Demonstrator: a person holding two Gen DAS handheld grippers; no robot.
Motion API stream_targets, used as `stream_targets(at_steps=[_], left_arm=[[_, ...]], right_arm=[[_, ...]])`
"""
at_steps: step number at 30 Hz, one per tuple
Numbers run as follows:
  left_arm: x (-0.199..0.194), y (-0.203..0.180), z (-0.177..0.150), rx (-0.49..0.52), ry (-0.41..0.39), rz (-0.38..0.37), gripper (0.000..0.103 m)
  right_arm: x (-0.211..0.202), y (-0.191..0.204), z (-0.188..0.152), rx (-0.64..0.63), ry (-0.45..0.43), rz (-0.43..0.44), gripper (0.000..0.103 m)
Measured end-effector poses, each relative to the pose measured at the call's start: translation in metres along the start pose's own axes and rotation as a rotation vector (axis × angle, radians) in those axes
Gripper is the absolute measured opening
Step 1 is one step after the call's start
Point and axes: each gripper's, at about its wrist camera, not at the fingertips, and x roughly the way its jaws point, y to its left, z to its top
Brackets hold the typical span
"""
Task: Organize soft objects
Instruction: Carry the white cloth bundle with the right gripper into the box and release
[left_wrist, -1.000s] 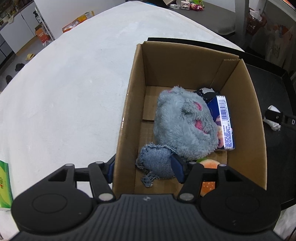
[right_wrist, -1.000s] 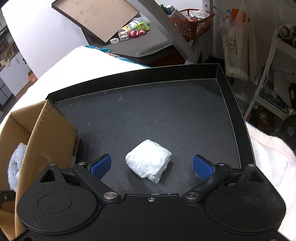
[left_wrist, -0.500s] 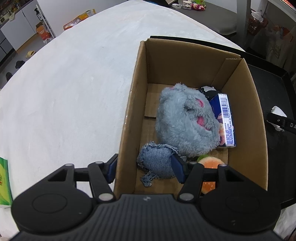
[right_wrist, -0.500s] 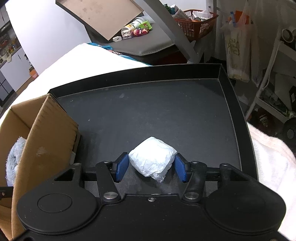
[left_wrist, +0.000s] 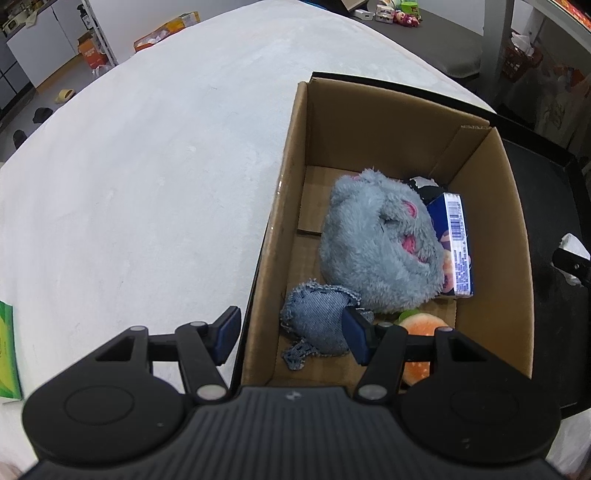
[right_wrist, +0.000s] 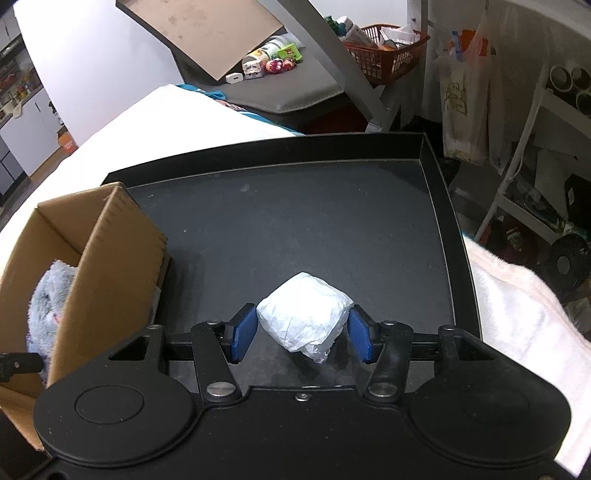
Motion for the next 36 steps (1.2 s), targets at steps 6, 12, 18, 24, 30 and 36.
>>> stream_targets(at_steps=[6, 12, 18, 24, 30, 36], left_arm=[[-0.007, 0.003, 0.000, -0.015, -0.010, -0.015, 0.059], [-0.013, 0.008, -0.001, -0.025, -0.019, -0.038, 0.059], [-0.015, 0.015, -0.002, -0.037, -0.024, -0.059, 0.059], [-0.013, 0.025, -0.004, -0.057, -0.024, -0.064, 0.059], [-0.012, 0.031, -0.005, -0.072, -0.031, -0.081, 0.058], [-0.009, 0.036, -0.007, -0.071, -0.023, -0.109, 0.052]], right_arm=[[-0.016, 0.010, 0.004, -0.018, -0.013, 0.011, 0.052], [-0.030, 0.023, 0.004, -0.046, -0.025, 0.020, 0.052], [-0.040, 0.041, 0.010, -0.073, -0.046, 0.027, 0.052], [-0.048, 0.061, 0.015, -0.089, -0.063, 0.043, 0.052], [-0.054, 0.082, 0.021, -0.117, -0.072, 0.051, 0.053], [-0.057, 0.104, 0.029, -0.159, -0.079, 0.055, 0.053]])
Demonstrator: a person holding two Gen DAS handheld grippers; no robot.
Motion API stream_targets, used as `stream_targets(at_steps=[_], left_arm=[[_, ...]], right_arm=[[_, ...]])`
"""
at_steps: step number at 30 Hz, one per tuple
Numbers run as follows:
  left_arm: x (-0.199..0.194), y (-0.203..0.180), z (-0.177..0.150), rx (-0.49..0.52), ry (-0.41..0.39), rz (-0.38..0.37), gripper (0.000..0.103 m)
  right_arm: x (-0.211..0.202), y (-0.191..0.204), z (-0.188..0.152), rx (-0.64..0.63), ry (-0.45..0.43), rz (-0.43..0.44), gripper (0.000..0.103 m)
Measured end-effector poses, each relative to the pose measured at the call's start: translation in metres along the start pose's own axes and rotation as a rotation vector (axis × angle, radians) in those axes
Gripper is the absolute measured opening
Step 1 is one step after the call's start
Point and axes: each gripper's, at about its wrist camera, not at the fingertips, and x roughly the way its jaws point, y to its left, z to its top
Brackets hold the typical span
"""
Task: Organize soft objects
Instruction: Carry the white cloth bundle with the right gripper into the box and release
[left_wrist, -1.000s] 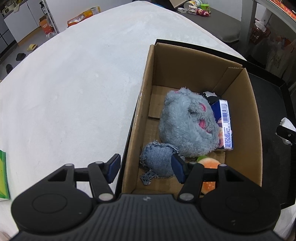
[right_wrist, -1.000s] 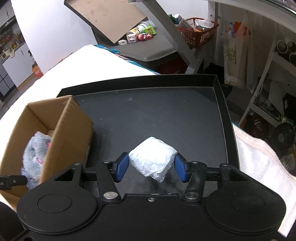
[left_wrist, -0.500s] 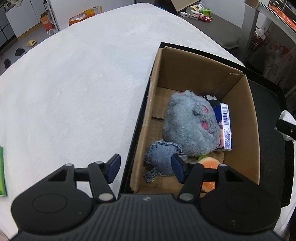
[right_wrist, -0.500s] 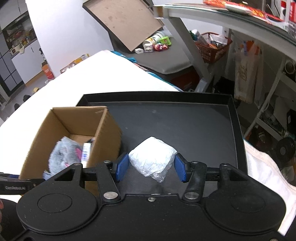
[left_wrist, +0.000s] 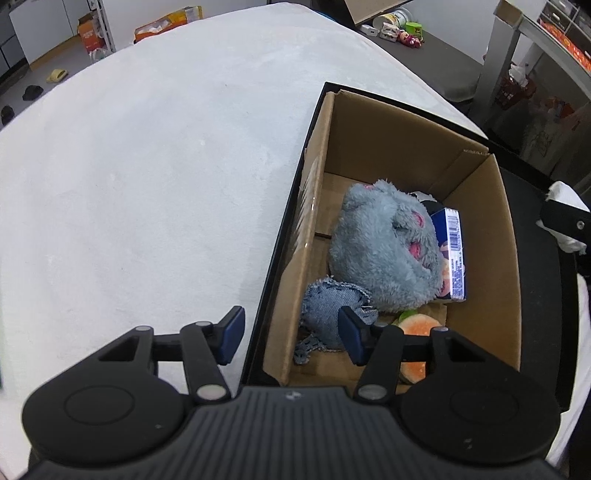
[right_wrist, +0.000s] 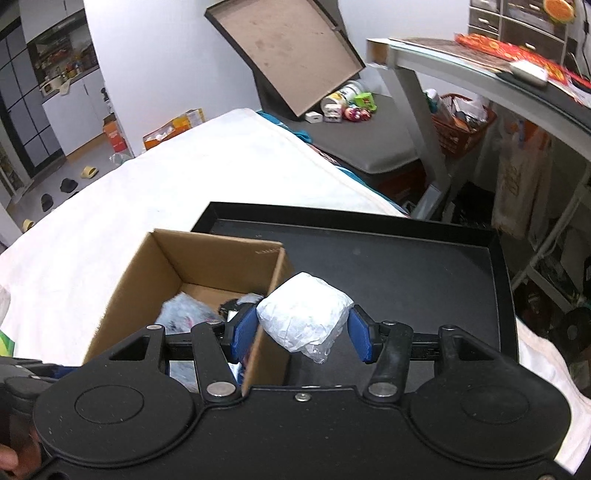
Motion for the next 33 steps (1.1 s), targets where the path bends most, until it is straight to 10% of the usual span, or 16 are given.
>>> stream_targets(at_steps=[14, 29, 33], left_arm=[[0.004, 0.015, 0.002, -0.038, -0.007, -0.034, 0.015], [0.005, 0.022, 0.003, -0.044, 0.004, -0.076, 0.015], [0.007, 0.023, 0.005, -0.051, 0.010, -0.081, 0.015]], right_arm=[[0.009, 0.046, 0.015, -0.064, 0.003, 0.051, 0.053], [0.030, 0.088, 0.028, -0.105, 0.013, 0.114, 0.053], [0.029, 0.098, 0.030, -0.155, -0.018, 0.149, 0.068]])
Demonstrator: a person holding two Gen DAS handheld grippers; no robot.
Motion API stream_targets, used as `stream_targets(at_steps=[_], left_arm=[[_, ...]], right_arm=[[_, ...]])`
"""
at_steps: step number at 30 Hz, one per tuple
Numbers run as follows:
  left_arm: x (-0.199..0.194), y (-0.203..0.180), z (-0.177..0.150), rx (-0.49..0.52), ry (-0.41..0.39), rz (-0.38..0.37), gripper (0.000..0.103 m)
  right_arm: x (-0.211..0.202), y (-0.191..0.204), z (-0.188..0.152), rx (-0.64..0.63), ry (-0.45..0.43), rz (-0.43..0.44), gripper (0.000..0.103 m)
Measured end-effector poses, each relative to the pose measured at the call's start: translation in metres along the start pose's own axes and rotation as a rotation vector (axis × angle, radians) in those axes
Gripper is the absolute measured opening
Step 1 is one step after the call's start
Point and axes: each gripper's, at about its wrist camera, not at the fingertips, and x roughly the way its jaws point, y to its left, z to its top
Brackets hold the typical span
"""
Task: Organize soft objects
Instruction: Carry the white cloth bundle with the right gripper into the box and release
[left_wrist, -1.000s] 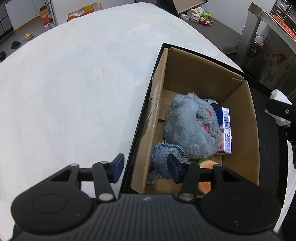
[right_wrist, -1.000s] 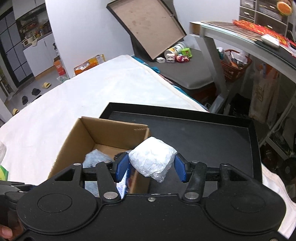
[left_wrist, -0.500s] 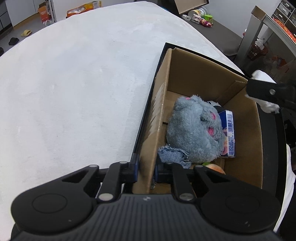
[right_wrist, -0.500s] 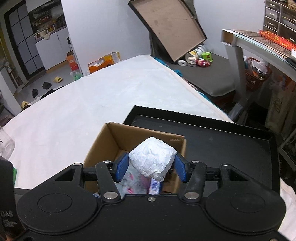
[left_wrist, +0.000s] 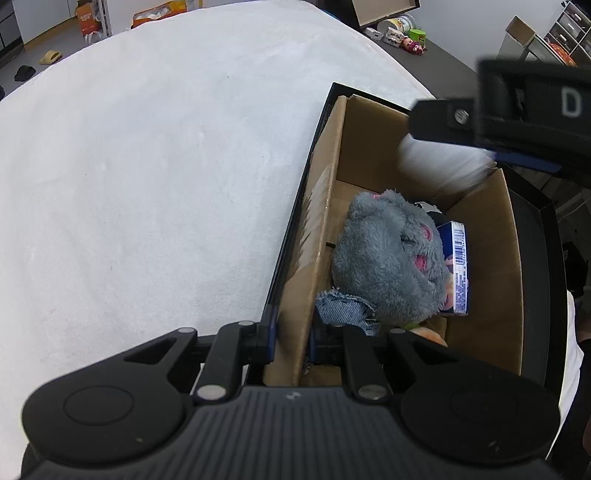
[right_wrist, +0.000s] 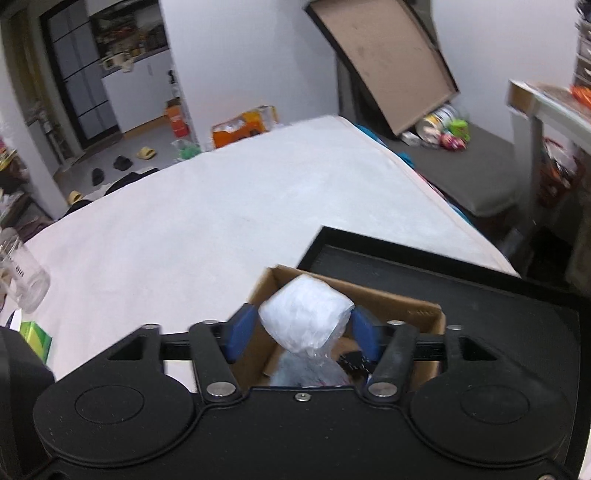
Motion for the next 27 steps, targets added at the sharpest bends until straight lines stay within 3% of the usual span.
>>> stream_targets(at_steps=[1, 16, 24, 27], left_arm=[[0.000, 0.000, 0.001, -0.001, 0.001, 0.001, 0.015], [-0.008, -0.013, 0.002, 0.019, -0.006, 0.036, 0.020], [-0.026, -0.023, 0.005, 0.026, -0.022, 0.062, 0.033], [-0.032, -0.031, 0.002, 0.045, -0.022, 0.061, 0.048]], right_arm=[[-0.001, 0.002, 0.000, -0.009, -0.005, 0.000, 0.073], [-0.014, -0.016, -0.016, 0.048, 0.052, -0.034, 0.076], [-0.037, -0.031, -0.026, 0.092, 0.053, -0.062, 0.081], [-0.048, -0.037, -0.030, 0.112, 0.048, -0.072, 0.082]])
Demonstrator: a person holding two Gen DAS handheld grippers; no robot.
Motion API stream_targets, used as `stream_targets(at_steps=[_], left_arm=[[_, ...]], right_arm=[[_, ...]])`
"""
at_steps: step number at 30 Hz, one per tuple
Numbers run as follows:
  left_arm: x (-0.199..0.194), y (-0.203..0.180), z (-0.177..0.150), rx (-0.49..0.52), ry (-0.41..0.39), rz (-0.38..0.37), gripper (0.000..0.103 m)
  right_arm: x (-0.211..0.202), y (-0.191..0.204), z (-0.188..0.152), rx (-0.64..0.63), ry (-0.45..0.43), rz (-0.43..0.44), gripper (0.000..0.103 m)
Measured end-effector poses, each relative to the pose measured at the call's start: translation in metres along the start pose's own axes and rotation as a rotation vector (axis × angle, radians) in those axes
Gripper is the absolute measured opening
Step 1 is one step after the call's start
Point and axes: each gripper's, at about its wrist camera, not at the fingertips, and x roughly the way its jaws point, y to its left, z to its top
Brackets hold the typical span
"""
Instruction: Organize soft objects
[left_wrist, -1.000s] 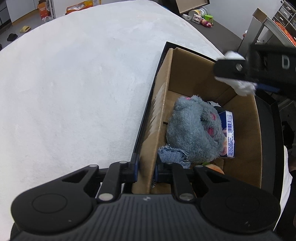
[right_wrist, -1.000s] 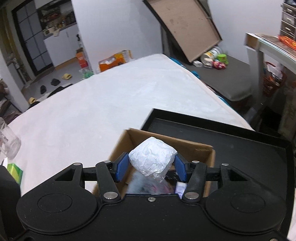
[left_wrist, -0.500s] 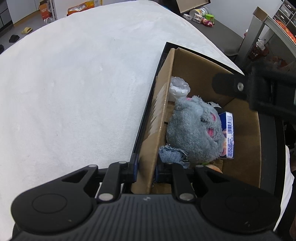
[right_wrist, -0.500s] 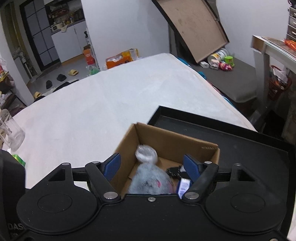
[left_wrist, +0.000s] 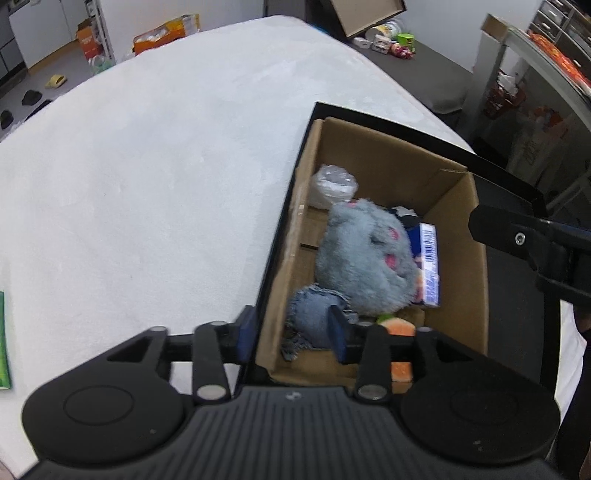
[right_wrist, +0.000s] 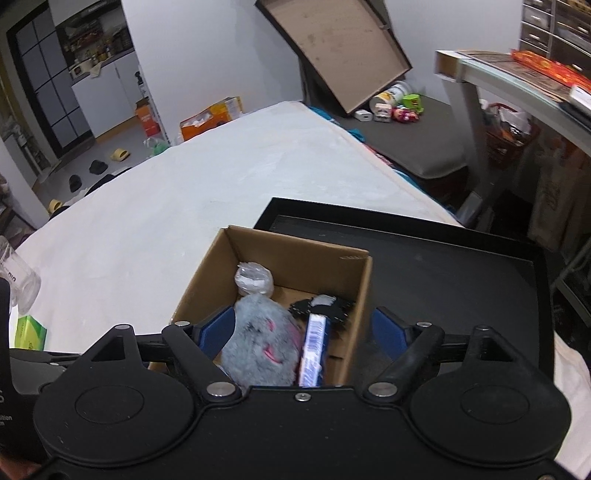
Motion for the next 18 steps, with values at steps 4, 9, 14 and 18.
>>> stream_targets(at_steps=[4, 9, 14, 18], left_arm=[[-0.012, -0.010, -0.003, 0.031, -0.020, -0.002, 0.056], [-0.027, -0.020, -0.008, 0.051, -0.037, -0.014, 0.059], [-0.041, -0.031, -0.013, 0.074, -0.056, -0.022, 0.072], [-0.052, -0.036, -0.019, 0.092, -0.063, -0.035, 0.084]], right_arm=[[-0.014, -0.010, -0.005, 0.029, -0.011, -0.013, 0.086], [-0.031, -0.023, -0.015, 0.064, -0.024, -0.035, 0.094], [-0.046, -0.034, -0.026, 0.118, -0.027, -0.039, 0.097], [-0.059, -0.041, -0.034, 0.145, -0.042, -0.045, 0.100]])
